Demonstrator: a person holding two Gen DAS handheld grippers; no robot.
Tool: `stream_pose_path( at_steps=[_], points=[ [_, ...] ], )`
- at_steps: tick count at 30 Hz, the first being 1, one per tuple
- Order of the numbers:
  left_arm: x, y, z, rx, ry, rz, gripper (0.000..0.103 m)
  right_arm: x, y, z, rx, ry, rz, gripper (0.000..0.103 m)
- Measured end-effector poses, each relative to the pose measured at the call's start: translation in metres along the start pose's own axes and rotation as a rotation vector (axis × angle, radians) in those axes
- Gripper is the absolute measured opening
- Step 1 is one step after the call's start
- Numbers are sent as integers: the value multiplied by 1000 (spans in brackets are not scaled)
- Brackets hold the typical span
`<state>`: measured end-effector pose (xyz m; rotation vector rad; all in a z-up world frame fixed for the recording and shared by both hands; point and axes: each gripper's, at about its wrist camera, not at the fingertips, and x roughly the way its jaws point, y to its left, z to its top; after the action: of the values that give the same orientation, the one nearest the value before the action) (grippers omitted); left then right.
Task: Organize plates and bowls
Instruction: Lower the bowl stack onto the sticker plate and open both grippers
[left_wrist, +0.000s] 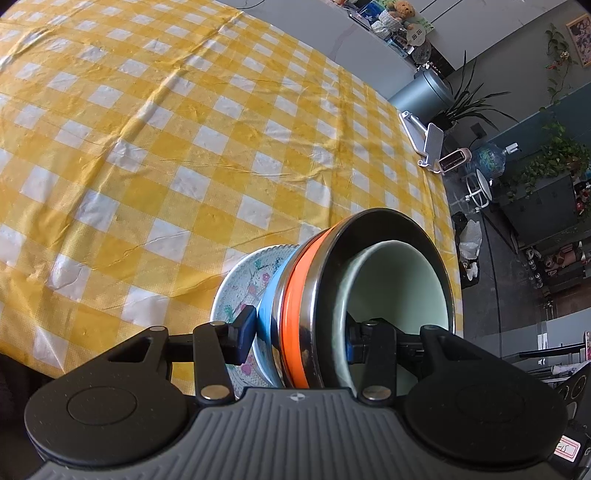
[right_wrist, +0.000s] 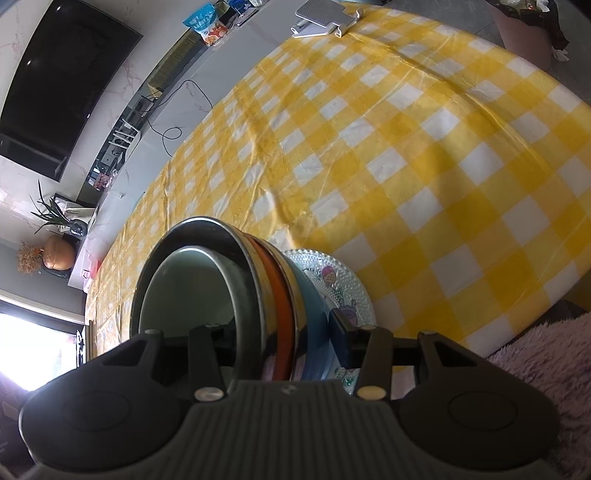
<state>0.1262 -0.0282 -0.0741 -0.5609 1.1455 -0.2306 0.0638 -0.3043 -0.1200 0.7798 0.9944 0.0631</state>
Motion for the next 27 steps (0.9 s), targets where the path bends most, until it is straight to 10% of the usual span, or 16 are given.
stream_pose_path(
  at_steps=[27],
  points=[
    [-28, -7, -1, 87, -77, -4, 64, -19, 2, -1, -16, -96, 50, 74]
  ],
)
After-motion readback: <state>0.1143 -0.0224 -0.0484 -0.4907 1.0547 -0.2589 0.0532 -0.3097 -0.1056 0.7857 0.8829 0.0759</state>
